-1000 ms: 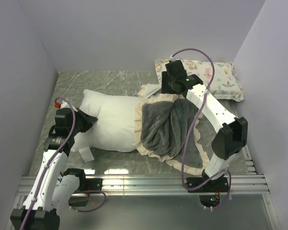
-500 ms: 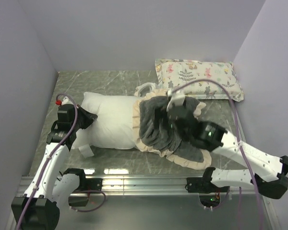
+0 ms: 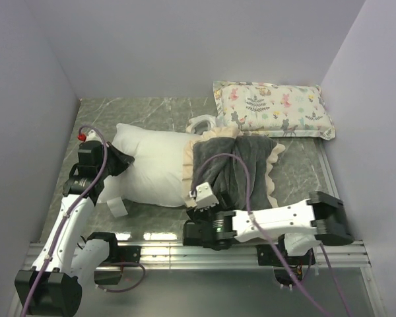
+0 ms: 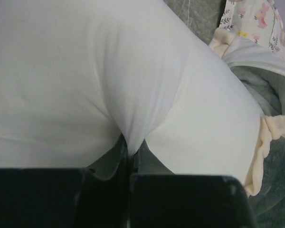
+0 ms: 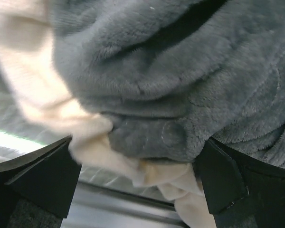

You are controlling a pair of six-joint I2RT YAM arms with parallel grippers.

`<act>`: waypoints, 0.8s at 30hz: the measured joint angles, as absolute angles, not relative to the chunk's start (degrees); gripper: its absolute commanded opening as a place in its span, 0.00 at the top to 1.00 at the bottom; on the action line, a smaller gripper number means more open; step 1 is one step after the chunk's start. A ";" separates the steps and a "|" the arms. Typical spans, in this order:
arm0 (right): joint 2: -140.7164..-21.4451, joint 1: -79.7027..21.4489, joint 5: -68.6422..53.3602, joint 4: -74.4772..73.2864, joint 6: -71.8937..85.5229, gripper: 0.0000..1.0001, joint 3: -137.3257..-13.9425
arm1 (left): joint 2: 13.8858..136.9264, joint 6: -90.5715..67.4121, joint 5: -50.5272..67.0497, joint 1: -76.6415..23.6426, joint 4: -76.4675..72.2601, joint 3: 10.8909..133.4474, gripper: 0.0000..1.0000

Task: Remove the pillowcase from the pillow

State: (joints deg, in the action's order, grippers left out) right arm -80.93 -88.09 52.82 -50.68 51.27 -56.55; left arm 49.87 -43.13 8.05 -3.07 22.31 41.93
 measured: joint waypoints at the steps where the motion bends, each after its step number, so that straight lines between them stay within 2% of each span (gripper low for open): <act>1: -83.59 -88.09 54.00 -52.47 52.90 0.02 -57.56 | 49.87 -42.85 8.21 -3.07 22.63 42.17 1.00; 3: -88.62 -87.90 56.25 -56.66 55.79 0.55 -59.94 | 49.87 -42.37 8.40 -3.09 23.49 42.81 0.99; 4: -91.09 -87.79 57.74 -59.70 57.67 0.76 -61.58 | 49.87 -41.98 8.40 -3.09 23.94 43.20 1.00; 5: -93.41 -87.50 59.11 -63.07 60.38 0.93 -63.51 | 49.84 -41.45 8.38 -3.09 24.64 43.66 0.99; 6: -95.33 -87.24 60.27 -65.89 62.83 0.99 -65.54 | 49.84 -41.01 8.34 -3.09 25.28 44.16 0.99; 11: -94.13 -86.80 62.37 -71.68 62.67 1.00 -75.42 | 48.86 -38.15 7.01 -3.05 29.93 49.01 0.99; 15: -80.88 -86.28 58.46 -64.03 47.16 1.00 -79.70 | 47.64 -35.88 6.42 -3.03 34.22 55.40 0.96; 18: -68.73 -80.73 46.52 -55.61 33.69 1.00 -84.03 | 47.53 -34.61 6.48 -3.03 35.66 60.23 0.83; 19: -65.93 -76.34 41.76 -53.19 30.20 1.00 -85.80 | 47.70 -34.30 6.61 -3.03 35.66 61.63 0.68; 21: -62.83 -67.55 32.56 -48.42 25.32 1.00 -87.13 | 48.45 -33.65 6.33 -2.98 34.48 63.96 0.50; 22: -62.15 -62.72 28.45 -46.57 23.33 1.00 -87.11 | 48.86 -33.45 6.35 -2.76 33.54 64.62 0.36; 24: -62.46 -53.30 18.83 -43.57 20.03 1.00 -86.59 | 50.06 -33.74 7.11 -2.66 31.51 65.06 0.26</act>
State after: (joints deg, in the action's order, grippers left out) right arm -62.46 -53.30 18.83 -43.57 20.03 -86.59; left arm 50.06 -33.74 7.11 -2.66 31.51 65.06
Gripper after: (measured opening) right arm 0.046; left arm 0.650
